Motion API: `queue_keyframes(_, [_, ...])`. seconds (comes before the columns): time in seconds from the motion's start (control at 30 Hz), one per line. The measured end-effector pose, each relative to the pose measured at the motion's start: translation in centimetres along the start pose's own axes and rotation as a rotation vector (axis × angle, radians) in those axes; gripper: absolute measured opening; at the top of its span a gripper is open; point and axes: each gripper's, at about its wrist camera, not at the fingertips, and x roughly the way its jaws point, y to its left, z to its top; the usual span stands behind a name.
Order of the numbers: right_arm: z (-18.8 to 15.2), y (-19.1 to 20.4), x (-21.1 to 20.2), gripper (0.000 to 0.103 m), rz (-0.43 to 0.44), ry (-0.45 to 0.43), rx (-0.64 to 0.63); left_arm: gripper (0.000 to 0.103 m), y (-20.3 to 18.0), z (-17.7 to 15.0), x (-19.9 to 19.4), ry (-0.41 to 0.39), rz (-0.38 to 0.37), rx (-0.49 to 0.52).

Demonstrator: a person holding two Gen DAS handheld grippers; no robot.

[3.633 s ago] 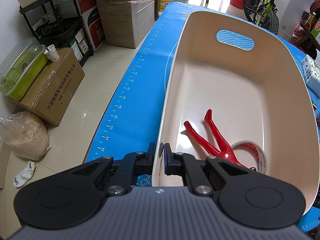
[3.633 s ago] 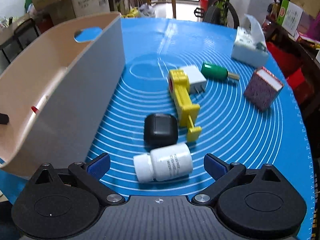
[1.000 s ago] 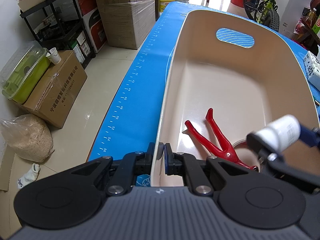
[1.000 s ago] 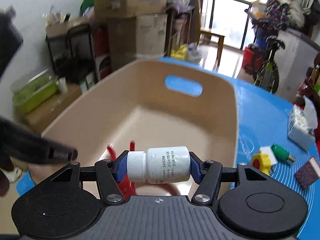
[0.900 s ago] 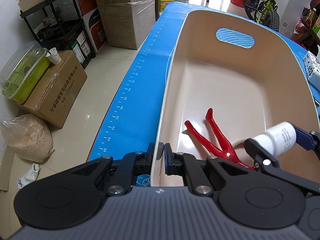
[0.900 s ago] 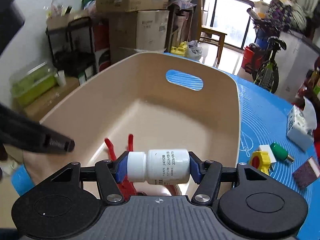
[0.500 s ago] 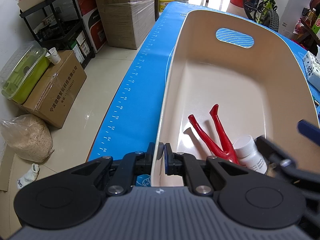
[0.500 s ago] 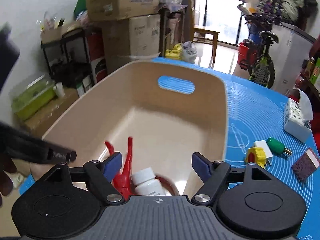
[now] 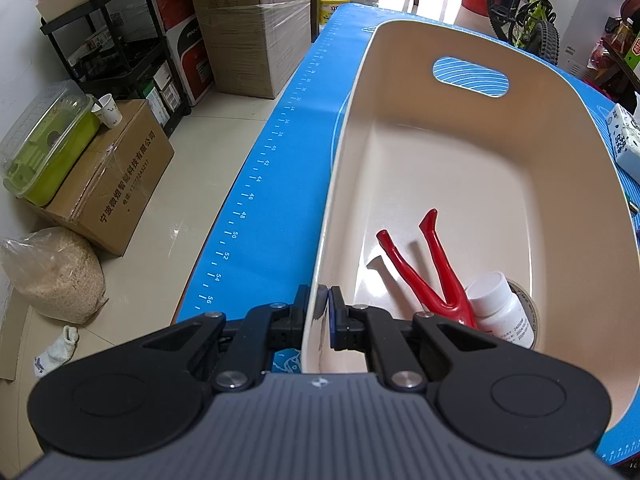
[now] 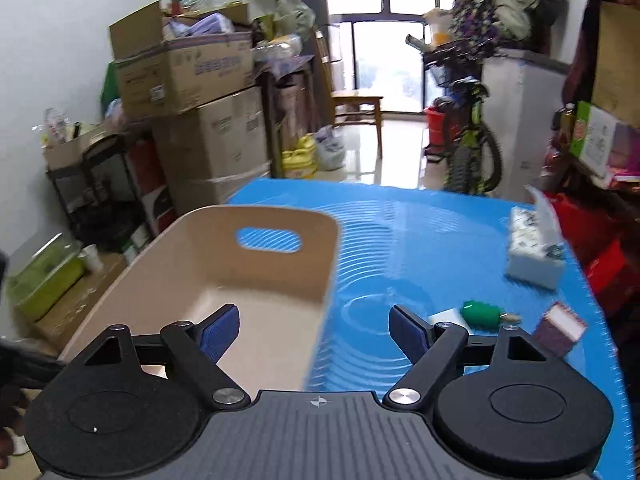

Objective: Organize rigid objects
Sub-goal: 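Carry the white bottle into the basket and open the right tool, then reach the right tool to the yellow plastic part and close on it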

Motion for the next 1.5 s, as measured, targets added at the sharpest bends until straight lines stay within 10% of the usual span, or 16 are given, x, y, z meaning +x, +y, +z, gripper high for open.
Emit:
queue_keyframes(0.97, [-5.5,-7.4,11.2,0.085,-0.138,0.138,-0.052,0.011,0.1,0.1,0.2,0.004,-0.003,-0.009])
queue_keyframes(1.5, [-6.5,-9.3,12.4,0.035,-0.155,0.162,0.046,0.011,-0.1,0.0,0.3,0.002,-0.002,-0.006])
